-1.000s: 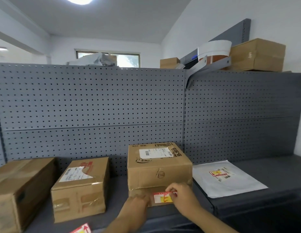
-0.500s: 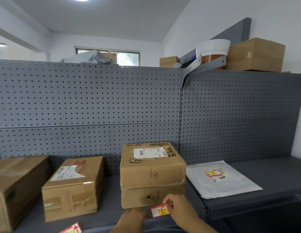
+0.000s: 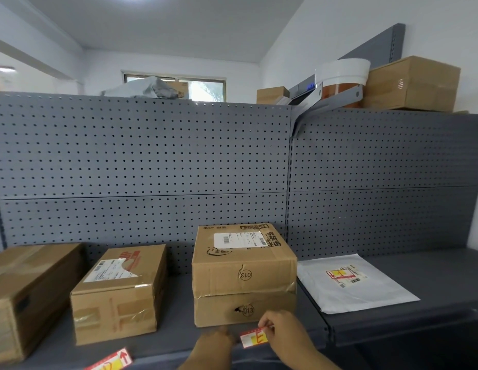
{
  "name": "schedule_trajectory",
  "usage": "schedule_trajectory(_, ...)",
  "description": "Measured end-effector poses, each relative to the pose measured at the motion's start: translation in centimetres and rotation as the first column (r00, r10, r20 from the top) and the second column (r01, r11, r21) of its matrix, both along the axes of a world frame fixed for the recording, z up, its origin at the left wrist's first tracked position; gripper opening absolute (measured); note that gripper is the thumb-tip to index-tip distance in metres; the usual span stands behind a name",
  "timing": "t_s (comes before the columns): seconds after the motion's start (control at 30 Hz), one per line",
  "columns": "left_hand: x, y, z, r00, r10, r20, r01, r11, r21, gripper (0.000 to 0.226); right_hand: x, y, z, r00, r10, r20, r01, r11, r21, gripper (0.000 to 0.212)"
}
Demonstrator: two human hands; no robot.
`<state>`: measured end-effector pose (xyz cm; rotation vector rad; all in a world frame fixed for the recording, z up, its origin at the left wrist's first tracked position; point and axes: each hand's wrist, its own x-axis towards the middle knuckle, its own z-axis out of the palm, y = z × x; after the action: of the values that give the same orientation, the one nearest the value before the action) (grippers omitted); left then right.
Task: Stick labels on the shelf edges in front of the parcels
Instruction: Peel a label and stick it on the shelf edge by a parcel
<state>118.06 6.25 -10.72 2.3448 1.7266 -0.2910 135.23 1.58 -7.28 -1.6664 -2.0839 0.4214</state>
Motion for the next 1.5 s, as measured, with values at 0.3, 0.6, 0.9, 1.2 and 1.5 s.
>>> schedule_trajectory(0.3,1.3,-1.1,0.4,0.985,0.168,0.047,-0.170,0.985,0.035,0.043,0.1,0.3,-0.2,1.000,-0.011,0.021,0.011,1.000,0.007,0.024)
schedule_trajectory(0.6,-0.5,-2.9,-0.8,0.997,0.062,0.041,-0.066,0.992,0.107,0.040,0.2,0.9,-0.7,1.000,-0.012,0.027,0.012,1.000,0.001,0.027)
schedule_trajectory(0.9,-0.2,-2.9,-1.0,1.000,0.000,-0.003,0.001,0.989,0.147,0.042,0.3,1.1,-1.2,0.999,-0.008,0.034,0.008,1.000,0.000,0.020)
schedule_trajectory(1.2,0.8,-2.6,-1.1,0.999,0.041,-0.015,-0.038,0.986,0.165,0.042,0.0,1.1,-1.6,1.000,0.003,0.017,-0.003,1.000,0.003,0.035)
schedule_trajectory(1.5,0.8,-2.6,-0.9,1.000,0.023,0.001,-0.023,0.990,0.137,0.043,0.1,1.5,-2.0,1.000,0.006,-0.028,-0.005,0.998,0.059,0.030)
